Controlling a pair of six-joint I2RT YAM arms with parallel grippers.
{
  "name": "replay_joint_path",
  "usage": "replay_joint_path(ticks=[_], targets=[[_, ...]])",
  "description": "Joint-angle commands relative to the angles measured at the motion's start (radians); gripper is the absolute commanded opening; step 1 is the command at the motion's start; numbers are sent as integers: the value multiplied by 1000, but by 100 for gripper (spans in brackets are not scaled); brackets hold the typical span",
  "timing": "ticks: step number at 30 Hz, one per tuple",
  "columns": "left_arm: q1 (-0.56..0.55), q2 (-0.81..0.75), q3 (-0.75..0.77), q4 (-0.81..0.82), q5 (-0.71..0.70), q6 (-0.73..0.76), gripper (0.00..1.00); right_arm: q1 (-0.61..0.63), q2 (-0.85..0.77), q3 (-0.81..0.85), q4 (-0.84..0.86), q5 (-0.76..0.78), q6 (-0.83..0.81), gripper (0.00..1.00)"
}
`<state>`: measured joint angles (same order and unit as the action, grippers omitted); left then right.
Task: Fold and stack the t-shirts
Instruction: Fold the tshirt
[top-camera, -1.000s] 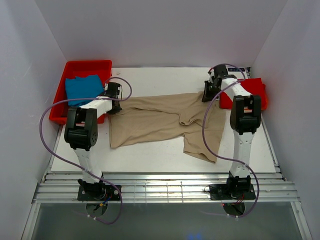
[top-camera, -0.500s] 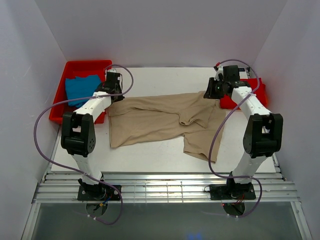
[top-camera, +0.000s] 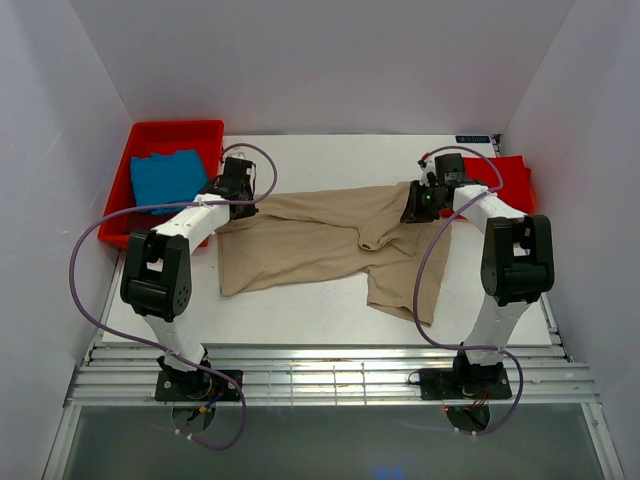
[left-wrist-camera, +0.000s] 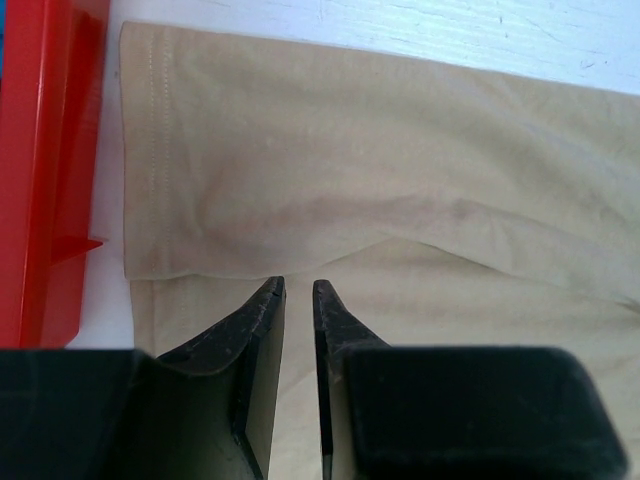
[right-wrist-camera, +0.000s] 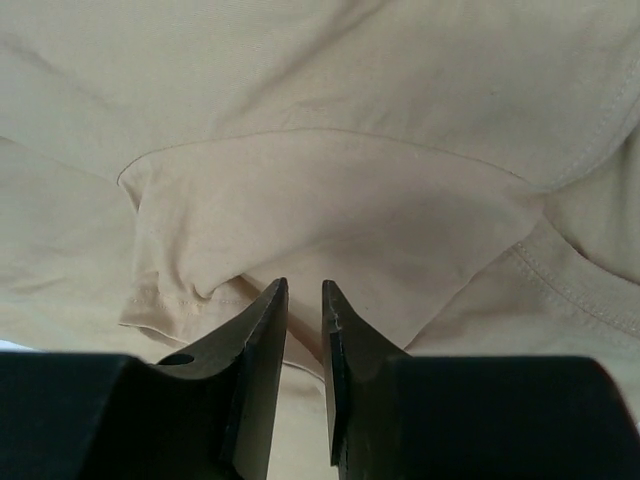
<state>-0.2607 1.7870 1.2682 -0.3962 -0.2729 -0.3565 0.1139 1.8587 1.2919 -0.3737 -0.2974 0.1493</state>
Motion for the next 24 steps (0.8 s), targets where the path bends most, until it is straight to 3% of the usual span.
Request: replay_joint_path(ticks=[1, 9, 15, 24], targets=[[3, -75, -9, 5, -8, -4, 28, 12, 14, -25, 44, -23, 1, 26], [3, -81, -9, 7, -26, 7, 28, 49, 11, -106, 48, -6, -2, 21], [3, -86, -16, 8, -37, 8, 28, 87, -87, -167, 24, 27, -2, 13], [2, -89, -41, 16, -42, 5, 28, 141, -239, -282, -59, 34, -5, 13]])
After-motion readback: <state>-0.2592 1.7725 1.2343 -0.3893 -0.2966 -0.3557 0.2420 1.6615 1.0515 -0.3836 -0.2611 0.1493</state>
